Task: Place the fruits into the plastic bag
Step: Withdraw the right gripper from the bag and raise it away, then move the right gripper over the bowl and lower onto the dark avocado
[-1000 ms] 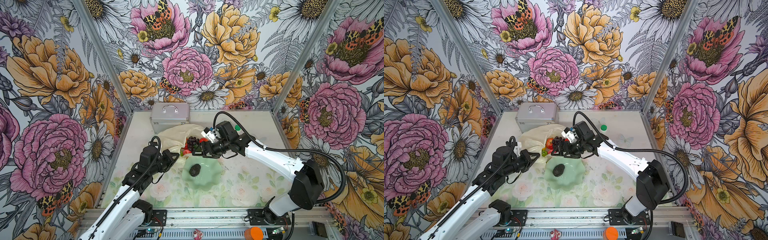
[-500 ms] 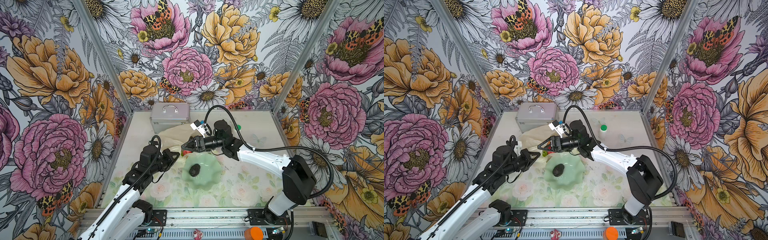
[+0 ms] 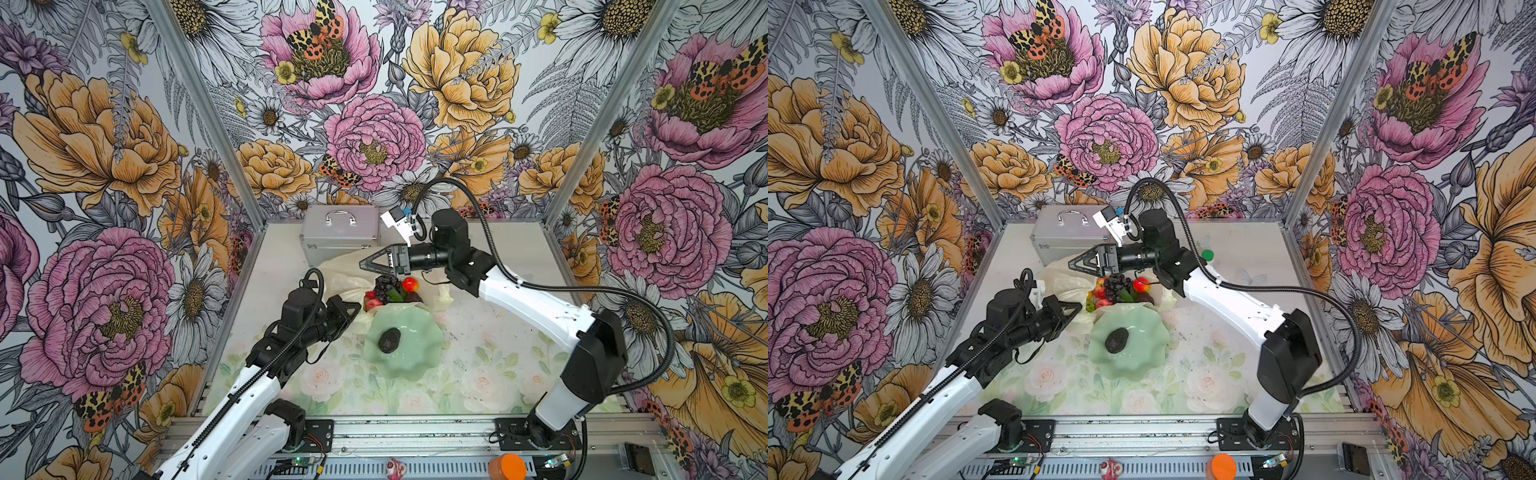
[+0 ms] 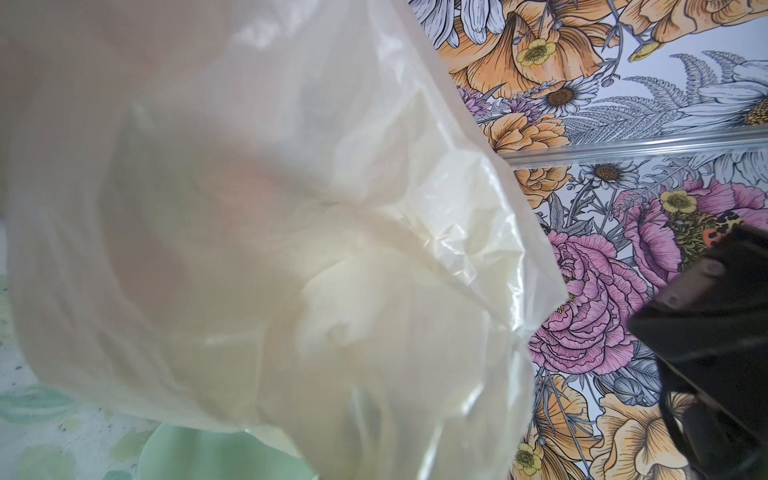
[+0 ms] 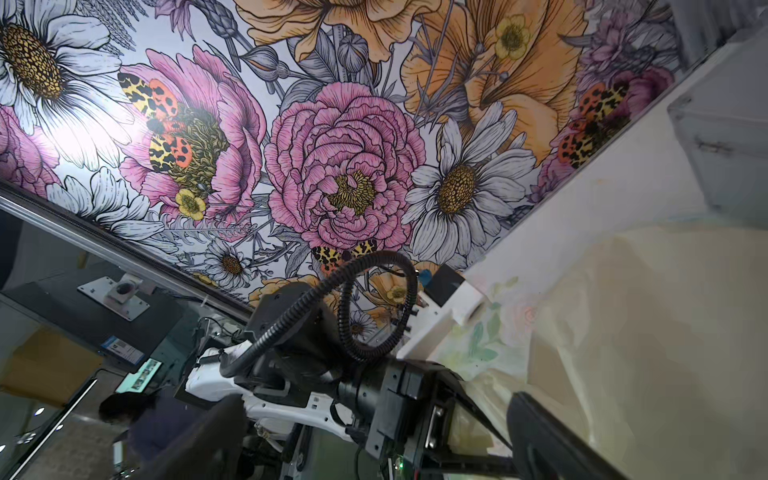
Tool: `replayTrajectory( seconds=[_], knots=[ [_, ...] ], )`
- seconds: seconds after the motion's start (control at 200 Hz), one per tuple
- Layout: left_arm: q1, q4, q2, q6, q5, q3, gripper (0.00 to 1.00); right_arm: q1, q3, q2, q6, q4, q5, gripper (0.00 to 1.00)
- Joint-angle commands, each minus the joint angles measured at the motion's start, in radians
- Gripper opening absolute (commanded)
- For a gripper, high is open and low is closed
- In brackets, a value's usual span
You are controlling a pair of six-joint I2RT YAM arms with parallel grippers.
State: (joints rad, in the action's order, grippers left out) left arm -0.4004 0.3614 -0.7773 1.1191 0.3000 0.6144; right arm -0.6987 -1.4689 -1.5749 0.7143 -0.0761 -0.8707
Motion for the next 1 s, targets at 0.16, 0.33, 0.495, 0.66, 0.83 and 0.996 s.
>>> replayTrajectory(
  seconds=[0.16, 0.33, 0.495, 0.66, 0.83, 0.996],
  knots=[
    [-0.003, -0.033, -0.033, -0.033, -0.012, 0.023, 0.0, 0.012, 0.158, 0.422, -0.242, -0.171, 0.567, 0.99],
    [0.002, -0.033, -0.046, -0.048, 0.006, 0.034, 0.0, 0.028, 0.053, 0.447, -0.222, -0.358, 0.575, 0.99],
    [0.012, -0.021, -0.043, -0.067, 0.022, 0.045, 0.0, -0.001, -0.082, 0.437, -0.138, -0.612, 0.612, 0.99],
    [0.02, -0.02, -0.04, -0.076, 0.038, 0.041, 0.0, -0.052, -0.182, 0.392, -0.09, -0.788, 0.638, 0.99],
    [0.019, -0.016, -0.026, -0.079, 0.044, 0.03, 0.0, -0.181, -0.309, 0.266, -0.075, -1.034, 0.737, 0.97],
    [0.019, 0.001, 0.002, -0.077, 0.04, 0.018, 0.0, -0.303, -0.471, 0.092, -0.04, -1.268, 0.868, 0.97]
  ],
)
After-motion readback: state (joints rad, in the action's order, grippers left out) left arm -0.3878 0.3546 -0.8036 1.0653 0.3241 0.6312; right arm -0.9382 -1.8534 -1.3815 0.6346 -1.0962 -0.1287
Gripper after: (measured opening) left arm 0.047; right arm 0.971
